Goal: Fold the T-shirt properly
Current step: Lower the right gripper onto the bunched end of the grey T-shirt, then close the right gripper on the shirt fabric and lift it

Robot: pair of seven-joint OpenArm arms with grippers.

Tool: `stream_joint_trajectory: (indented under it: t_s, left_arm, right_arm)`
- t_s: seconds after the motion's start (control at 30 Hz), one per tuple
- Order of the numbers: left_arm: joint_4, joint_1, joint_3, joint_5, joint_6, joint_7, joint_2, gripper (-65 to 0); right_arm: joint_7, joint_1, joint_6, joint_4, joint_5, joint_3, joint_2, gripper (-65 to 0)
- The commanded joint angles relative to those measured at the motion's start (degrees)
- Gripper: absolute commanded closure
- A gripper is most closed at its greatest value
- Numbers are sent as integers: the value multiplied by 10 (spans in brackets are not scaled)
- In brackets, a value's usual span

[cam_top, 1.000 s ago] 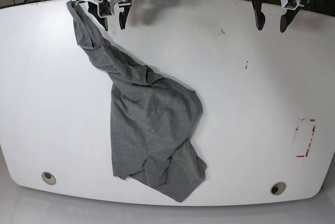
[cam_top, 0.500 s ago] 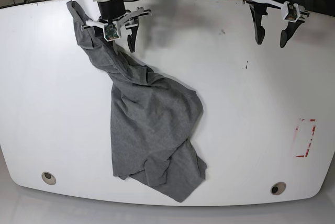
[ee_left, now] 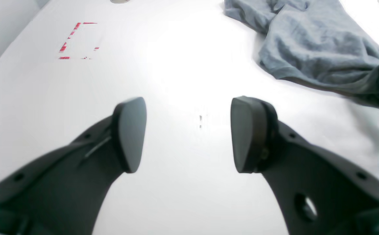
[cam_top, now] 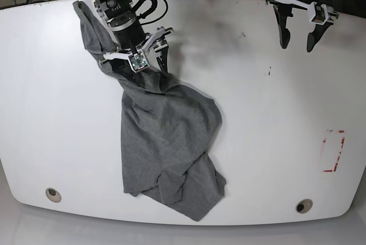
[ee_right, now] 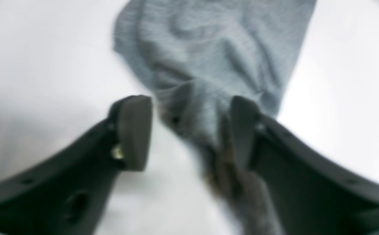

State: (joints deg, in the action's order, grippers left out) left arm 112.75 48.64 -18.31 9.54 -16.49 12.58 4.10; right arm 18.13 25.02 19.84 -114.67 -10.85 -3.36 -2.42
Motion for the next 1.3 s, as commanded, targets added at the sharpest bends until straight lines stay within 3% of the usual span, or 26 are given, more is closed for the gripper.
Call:
stream_joint_trajectory:
  t_s: [0.0,0.27,0.4,0.7,1.27]
  left_arm:
    - [10,4,-14,5,1,-3,1,-382]
    - [10,-4,-41,5,1,-27,0,-382]
    - [9,-4,-58,4,1,-27,-2,-382]
    - [8,-4,-62,4,1,-31,0,-382]
    - [8,-5,-61,4,1,-34,0,-382]
  right_arm:
    - [-10,-25,17,-11,5,-24,-11,-438]
    - [47,-106,49,10,5,-39,-24,-438]
    - [72,-139,68,34,7,-39,-48,-438]
    - [78,-156,103,90,10,-39,-65,-438]
    - [77,-161,108,148,10,-39,-64,-436]
